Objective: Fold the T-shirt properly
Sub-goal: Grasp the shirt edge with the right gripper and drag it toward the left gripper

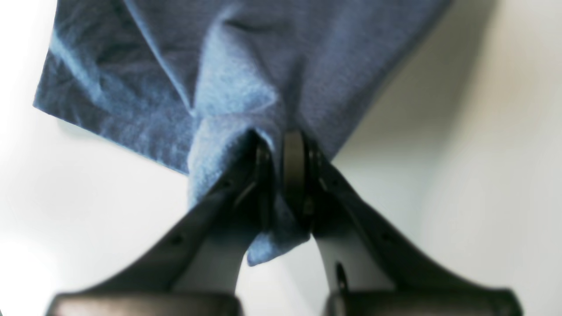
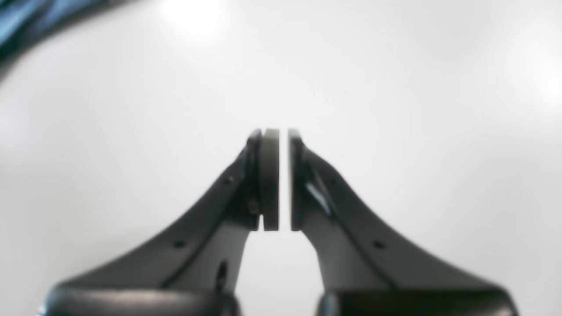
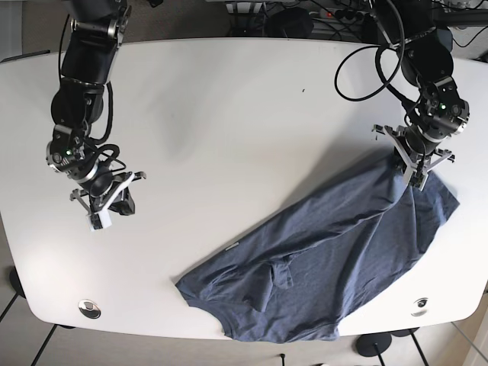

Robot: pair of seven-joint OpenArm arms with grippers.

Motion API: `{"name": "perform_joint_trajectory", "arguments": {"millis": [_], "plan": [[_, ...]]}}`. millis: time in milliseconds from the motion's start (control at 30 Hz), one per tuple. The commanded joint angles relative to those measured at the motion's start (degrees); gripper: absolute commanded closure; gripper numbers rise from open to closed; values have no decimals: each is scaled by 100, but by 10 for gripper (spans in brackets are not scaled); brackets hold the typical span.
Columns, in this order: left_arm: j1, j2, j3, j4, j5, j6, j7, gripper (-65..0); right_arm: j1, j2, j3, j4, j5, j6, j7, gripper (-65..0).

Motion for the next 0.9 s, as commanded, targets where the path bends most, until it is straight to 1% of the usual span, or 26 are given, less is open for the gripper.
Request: {"name": "perform_joint_trajectory", "arguments": {"millis": [33,100,167,233,300,367,400,433,467,500,533,667,800,900], "plan": [[375,-97,-56,342,-24,12,-64,0,235,-107,8,128,-202,71,148,-41],[920,-97,-285,509,-41,12,-64,0,358,-274,0,128,-413,80,148,-154],[1201,-80,-610,509,-41,12,-64,0,384,-362,-9,128,-421,80,148,-225],[1342,-80,-900,491,-33,12,-64,0,384,-450,-97,128,-430,80,148,-281],[1447,-88,-1173,482,3,12,-64,0,384,-441,-519,128,-421,80,148,-358],[1474,-124,-1375,474,11,12,-64,0,384,-441,-959,119,-421,80,148,-472],[1483,-176,-1437,474,11,12,-64,0,375,-459,-1082,119,-421,80,157,-503],[1535,-247,-1454,465,11,12,-64,0,375,-485,-1161,101,-439,45,166,-512],[1588,-282,-1472,465,11,12,-64,0,384,-520,-1231,-30,-448,36,245,-506],[1614,-308,-1481,465,3,12,-64,0,507,-626,-1275,-417,-474,27,570,-504],[1632,-308,-1481,465,3,12,-64,0,727,-661,-1284,-953,-474,27,922,-507],[1852,-317,-1489,465,3,12,-64,0,1263,-670,-1284,-2483,-474,27,1695,-504],[2080,-308,-1718,465,3,12,-64,0,1633,-670,-1302,-3380,-474,27,2241,-504],[2133,-299,-1762,465,3,12,-64,0,1844,-678,-1600,-3907,-474,27,2548,-504]]}}
